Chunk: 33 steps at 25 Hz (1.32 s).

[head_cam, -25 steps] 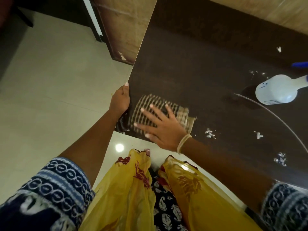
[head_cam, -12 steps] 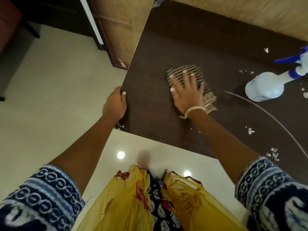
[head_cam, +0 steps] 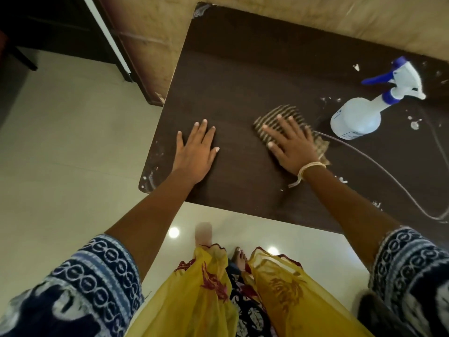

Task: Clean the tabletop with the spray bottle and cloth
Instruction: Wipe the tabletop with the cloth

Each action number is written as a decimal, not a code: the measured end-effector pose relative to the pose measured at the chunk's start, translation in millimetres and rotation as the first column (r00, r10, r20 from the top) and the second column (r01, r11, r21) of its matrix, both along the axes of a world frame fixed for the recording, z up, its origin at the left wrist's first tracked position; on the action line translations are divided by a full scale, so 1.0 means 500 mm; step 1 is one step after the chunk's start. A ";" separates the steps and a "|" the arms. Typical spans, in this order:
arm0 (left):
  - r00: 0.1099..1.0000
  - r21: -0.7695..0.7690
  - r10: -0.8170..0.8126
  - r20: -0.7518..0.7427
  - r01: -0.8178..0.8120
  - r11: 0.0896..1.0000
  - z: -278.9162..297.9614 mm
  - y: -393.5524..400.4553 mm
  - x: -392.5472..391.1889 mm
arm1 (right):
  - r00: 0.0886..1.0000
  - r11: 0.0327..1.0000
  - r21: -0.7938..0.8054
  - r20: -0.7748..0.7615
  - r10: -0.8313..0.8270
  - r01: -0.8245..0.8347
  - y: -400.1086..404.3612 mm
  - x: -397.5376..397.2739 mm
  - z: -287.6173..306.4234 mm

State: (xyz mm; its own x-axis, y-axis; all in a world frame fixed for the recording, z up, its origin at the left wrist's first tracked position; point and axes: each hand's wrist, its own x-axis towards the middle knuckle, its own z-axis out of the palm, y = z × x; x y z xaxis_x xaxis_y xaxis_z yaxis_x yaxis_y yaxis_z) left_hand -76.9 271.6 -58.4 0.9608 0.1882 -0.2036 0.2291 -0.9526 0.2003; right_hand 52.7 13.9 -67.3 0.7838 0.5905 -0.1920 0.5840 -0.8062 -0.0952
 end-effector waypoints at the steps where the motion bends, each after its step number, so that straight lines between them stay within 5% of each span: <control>1: 1.000 0.002 -0.014 -0.018 0.014 1.000 -0.002 -0.011 0.005 | 0.985 0.986 0.006 -0.036 -0.169 0.169 -0.009 0.015 0.003; 3: 0.999 0.008 -0.026 -0.042 0.026 1.000 -0.008 -0.026 0.010 | 0.923 0.925 0.000 -0.074 -0.378 0.379 0.013 -0.003 0.010; 5: 0.999 0.017 -0.027 -0.042 0.028 0.999 -0.013 -0.034 0.009 | 0.943 0.944 -0.014 -0.053 -0.329 0.329 0.044 -0.074 0.010; 8: 0.999 0.020 -0.036 -0.030 0.036 0.999 -0.016 -0.037 0.005 | 0.993 0.992 -0.022 -0.019 0.121 -0.121 0.039 -0.241 0.000; 12: 0.999 0.034 -0.034 -0.032 0.035 0.999 -0.013 -0.041 0.004 | 0.800 0.800 -0.015 -0.043 0.598 -0.599 -0.030 -0.248 -0.001; 14: 0.999 0.056 -0.042 -0.031 0.044 0.997 -0.014 -0.044 0.005 | 0.880 0.880 -0.039 -0.003 0.474 -0.474 -0.062 -0.154 -0.011; 16: 0.998 0.073 -0.038 -0.048 0.042 0.996 -0.015 -0.043 0.009 | 0.998 0.998 -0.017 0.002 0.068 -0.068 -0.091 -0.063 -0.006; 18: 0.998 0.084 -0.036 -0.051 0.040 0.996 -0.016 -0.039 0.011 | 0.940 0.939 0.053 -0.044 -0.339 0.341 -0.082 -0.022 -0.002; 20: 0.998 0.079 -0.047 -0.035 0.050 0.996 -0.013 -0.036 0.013 | 0.818 0.817 0.053 -0.085 -0.569 0.574 -0.013 -0.035 0.002; 22: 0.998 0.063 -0.058 -0.001 0.058 0.996 -0.009 -0.032 0.019 | 0.829 0.830 0.023 -0.070 -0.556 0.558 0.078 -0.086 0.003; 25: 0.998 0.024 -0.061 0.026 0.061 0.998 -0.001 -0.007 0.040 | 0.997 0.998 -0.002 -0.031 -0.067 0.067 0.169 -0.168 -0.008; 28: 0.998 0.039 -0.059 0.015 0.058 0.998 -0.005 0.044 0.044 | 0.957 0.958 -0.004 -0.021 0.288 -0.288 0.164 -0.080 -0.010; 30: 1.000 0.059 -0.018 0.007 0.018 0.998 -0.011 0.073 0.049 | 0.984 0.984 0.018 0.022 0.175 -0.176 0.133 0.034 -0.013; 33: 0.999 0.072 0.049 0.001 -0.049 0.996 -0.012 0.093 0.076 | 0.957 0.956 0.046 -0.040 -0.288 0.290 0.065 0.184 -0.004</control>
State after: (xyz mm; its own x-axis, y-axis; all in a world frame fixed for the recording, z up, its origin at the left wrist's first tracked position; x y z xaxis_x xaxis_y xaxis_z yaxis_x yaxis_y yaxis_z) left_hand -38.7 318.1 -64.6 0.9499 0.2493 -0.1887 0.2759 -0.9522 0.1310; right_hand 144.9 46.5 -69.3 0.9164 0.3493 -0.1953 0.3228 -0.9336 -0.1554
